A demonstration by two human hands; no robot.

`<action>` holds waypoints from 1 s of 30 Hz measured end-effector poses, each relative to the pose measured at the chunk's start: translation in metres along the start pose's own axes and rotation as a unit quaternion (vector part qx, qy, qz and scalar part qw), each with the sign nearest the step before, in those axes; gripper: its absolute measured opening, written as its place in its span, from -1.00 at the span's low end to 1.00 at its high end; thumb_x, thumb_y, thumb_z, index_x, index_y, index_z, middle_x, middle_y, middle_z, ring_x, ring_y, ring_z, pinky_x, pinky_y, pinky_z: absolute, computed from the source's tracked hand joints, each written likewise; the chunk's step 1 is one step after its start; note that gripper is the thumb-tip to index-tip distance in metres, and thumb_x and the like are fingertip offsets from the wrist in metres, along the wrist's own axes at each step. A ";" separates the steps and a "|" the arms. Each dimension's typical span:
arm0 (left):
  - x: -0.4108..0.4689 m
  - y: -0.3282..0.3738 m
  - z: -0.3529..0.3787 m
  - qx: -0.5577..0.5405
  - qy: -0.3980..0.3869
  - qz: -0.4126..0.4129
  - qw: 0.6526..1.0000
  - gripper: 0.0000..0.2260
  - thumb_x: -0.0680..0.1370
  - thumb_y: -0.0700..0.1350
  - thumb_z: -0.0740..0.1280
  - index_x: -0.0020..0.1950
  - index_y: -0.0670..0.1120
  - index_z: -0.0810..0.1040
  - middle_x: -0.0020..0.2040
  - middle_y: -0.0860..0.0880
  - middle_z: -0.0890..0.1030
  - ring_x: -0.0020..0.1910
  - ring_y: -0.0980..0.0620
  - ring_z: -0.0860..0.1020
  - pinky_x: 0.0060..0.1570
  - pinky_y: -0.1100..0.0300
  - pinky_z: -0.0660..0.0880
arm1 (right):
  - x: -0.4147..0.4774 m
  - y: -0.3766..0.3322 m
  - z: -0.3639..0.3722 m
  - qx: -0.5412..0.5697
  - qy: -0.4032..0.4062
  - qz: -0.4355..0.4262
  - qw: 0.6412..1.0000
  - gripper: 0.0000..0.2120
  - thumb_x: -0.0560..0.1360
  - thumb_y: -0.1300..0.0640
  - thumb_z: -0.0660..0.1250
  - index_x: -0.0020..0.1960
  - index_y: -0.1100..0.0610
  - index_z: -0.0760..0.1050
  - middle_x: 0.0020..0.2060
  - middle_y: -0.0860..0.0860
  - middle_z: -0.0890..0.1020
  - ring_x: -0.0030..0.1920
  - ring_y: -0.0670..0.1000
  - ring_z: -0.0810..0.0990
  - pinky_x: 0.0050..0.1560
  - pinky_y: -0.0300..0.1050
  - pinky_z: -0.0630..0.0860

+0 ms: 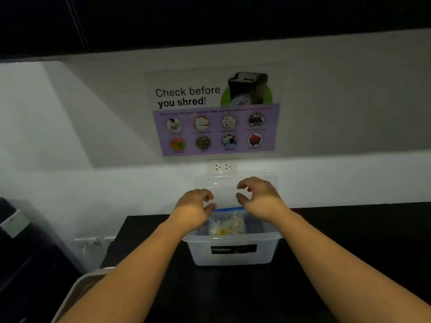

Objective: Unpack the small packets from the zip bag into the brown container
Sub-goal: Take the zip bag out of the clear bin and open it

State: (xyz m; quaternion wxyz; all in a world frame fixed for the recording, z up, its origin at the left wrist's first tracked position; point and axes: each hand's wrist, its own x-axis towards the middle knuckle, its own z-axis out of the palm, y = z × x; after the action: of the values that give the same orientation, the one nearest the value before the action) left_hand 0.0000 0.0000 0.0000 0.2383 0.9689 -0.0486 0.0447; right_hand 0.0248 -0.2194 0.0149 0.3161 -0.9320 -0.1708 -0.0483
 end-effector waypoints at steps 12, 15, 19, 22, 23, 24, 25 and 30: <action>0.081 -0.049 0.090 0.013 -0.143 -0.166 0.976 -0.68 0.51 0.12 0.46 -0.22 -0.09 0.48 -0.18 -0.05 0.57 -0.11 -0.04 0.60 -0.13 0.15 0.51 | 0.069 0.061 0.089 0.004 -0.173 0.177 0.969 -0.42 0.50 -0.02 0.47 0.40 0.21 0.41 0.30 0.16 0.53 0.29 0.17 0.52 0.21 -0.04 0.46; 0.090 -0.058 0.102 0.010 -0.177 -0.214 0.961 -0.63 0.47 0.19 0.47 -0.05 -0.10 0.55 -0.06 -0.09 0.64 -0.06 -0.04 0.60 0.05 0.10 0.57 | 0.075 0.074 0.107 0.003 -0.199 0.216 0.956 -0.46 0.40 -0.06 0.49 0.27 0.21 0.54 0.16 0.14 0.63 0.19 0.16 0.61 0.17 -0.03 0.54; 0.099 -0.064 0.112 -0.025 -0.233 -0.249 0.940 -0.40 0.39 0.32 0.39 0.29 -0.03 0.57 0.25 -0.13 0.61 0.17 -0.13 0.59 0.22 0.00 0.54 | 0.092 0.101 0.137 -0.004 -0.209 0.243 0.947 -0.51 0.44 -0.01 0.43 0.30 0.19 0.57 0.21 0.17 0.64 0.23 0.17 0.61 0.26 0.05 0.55; 0.104 -0.064 0.115 -0.120 -0.225 -0.289 0.923 -0.51 0.60 0.10 0.37 0.45 -0.11 0.44 0.39 -0.16 0.51 0.35 -0.13 0.49 0.35 0.08 0.44 | 0.103 0.106 0.153 0.005 -0.219 0.242 0.945 -0.55 0.58 0.08 0.36 0.43 0.19 0.50 0.39 0.19 0.54 0.37 0.19 0.52 0.39 0.08 0.45; 0.107 -0.065 0.117 -0.144 -0.220 -0.306 0.915 -0.51 0.59 0.09 0.39 0.44 -0.11 0.45 0.39 -0.16 0.51 0.36 -0.13 0.48 0.38 0.06 0.42 | 0.104 0.104 0.156 0.010 -0.226 0.245 0.943 -0.55 0.60 0.07 0.34 0.45 0.19 0.48 0.42 0.19 0.52 0.40 0.19 0.50 0.41 0.07 0.43; 0.109 -0.068 0.121 -0.177 -0.219 -0.318 0.905 -0.52 0.56 0.10 0.44 0.39 -0.12 0.50 0.37 -0.17 0.53 0.34 -0.14 0.51 0.38 0.02 0.43 | 0.103 0.101 0.155 0.016 -0.229 0.249 0.941 -0.55 0.61 0.05 0.33 0.46 0.20 0.47 0.43 0.18 0.51 0.41 0.18 0.49 0.40 0.04 0.43; 0.112 -0.072 0.126 -0.209 -0.224 -0.334 0.891 -0.53 0.51 0.11 0.48 0.31 -0.14 0.57 0.32 -0.18 0.58 0.30 -0.15 0.55 0.36 -0.01 0.46 | 0.102 0.095 0.153 0.029 -0.229 0.257 0.938 -0.54 0.62 0.03 0.33 0.46 0.21 0.47 0.42 0.17 0.51 0.41 0.18 0.49 0.36 0.01 0.45; 0.113 -0.082 0.145 -0.354 -0.226 -0.357 0.834 -0.83 0.52 -0.12 0.50 0.00 -0.20 0.62 -0.05 -0.21 0.69 -0.08 -0.14 0.69 -0.13 0.03 0.65 | 0.100 0.096 0.156 0.151 -0.185 0.354 0.904 -0.60 0.55 -0.01 0.41 0.29 0.21 0.58 0.18 0.15 0.66 -0.02 0.07 0.65 -0.11 -0.15 0.56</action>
State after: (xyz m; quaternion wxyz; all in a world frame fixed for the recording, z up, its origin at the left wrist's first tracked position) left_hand 0.1307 -0.0032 -0.1529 0.5470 0.7515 0.2352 -0.2839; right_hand 0.1493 -0.1671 -0.1441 0.4117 -0.8646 0.1100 0.2662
